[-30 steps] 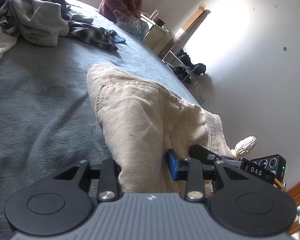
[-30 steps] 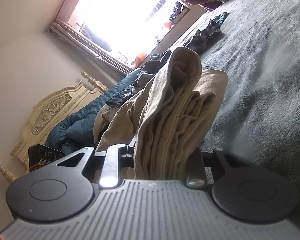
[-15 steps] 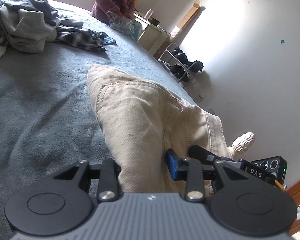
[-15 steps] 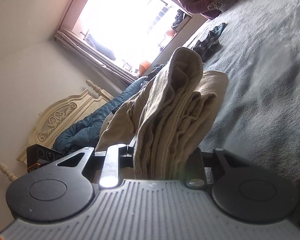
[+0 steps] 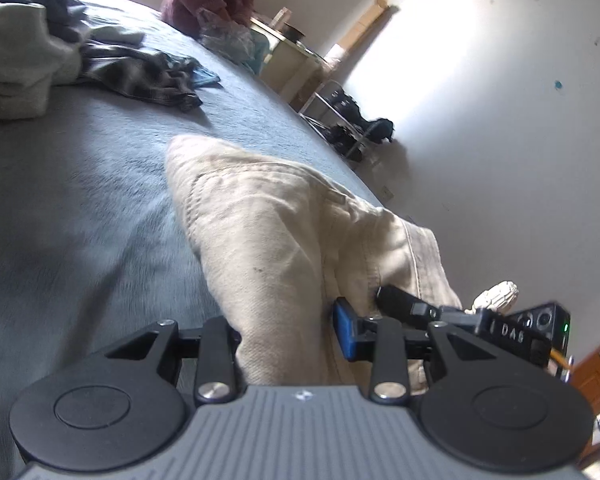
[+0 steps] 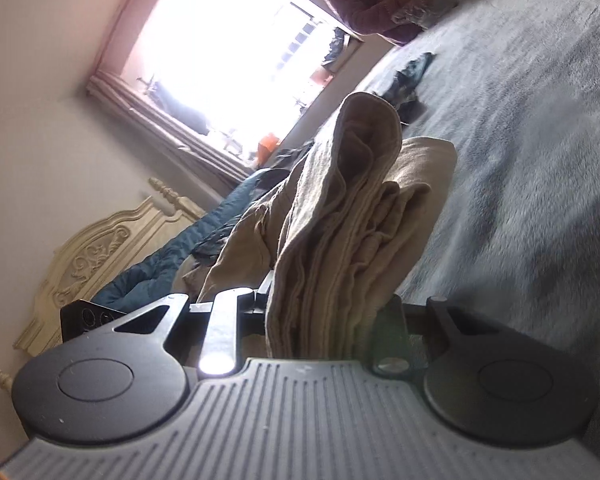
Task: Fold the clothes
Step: 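Hold the folded trouser bundle with both grippers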
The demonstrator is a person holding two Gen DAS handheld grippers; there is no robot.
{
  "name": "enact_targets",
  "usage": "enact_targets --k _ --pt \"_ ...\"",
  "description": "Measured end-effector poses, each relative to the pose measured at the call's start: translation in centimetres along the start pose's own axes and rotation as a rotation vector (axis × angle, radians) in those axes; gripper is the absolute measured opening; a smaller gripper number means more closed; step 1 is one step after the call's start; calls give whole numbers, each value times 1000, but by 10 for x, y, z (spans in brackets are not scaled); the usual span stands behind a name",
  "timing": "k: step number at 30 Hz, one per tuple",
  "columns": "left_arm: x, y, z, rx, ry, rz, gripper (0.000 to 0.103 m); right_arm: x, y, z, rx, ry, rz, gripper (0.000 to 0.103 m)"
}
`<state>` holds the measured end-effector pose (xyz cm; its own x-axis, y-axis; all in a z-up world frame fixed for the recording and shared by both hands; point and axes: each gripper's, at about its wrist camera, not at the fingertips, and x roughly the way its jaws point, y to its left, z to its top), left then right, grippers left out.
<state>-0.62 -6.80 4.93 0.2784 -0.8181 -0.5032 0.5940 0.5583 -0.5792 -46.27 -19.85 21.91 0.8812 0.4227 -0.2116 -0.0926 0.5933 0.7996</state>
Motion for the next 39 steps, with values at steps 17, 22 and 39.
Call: enact_targets --k 17,22,39 --pt "11 31 73 -206 169 8 35 69 47 50 88 173 -236 28" --pt "27 -11 111 -170 250 2 35 46 63 75 174 149 -286 28" --pt "182 -224 182 -27 387 -55 35 -138 45 197 295 -105 -387 28"
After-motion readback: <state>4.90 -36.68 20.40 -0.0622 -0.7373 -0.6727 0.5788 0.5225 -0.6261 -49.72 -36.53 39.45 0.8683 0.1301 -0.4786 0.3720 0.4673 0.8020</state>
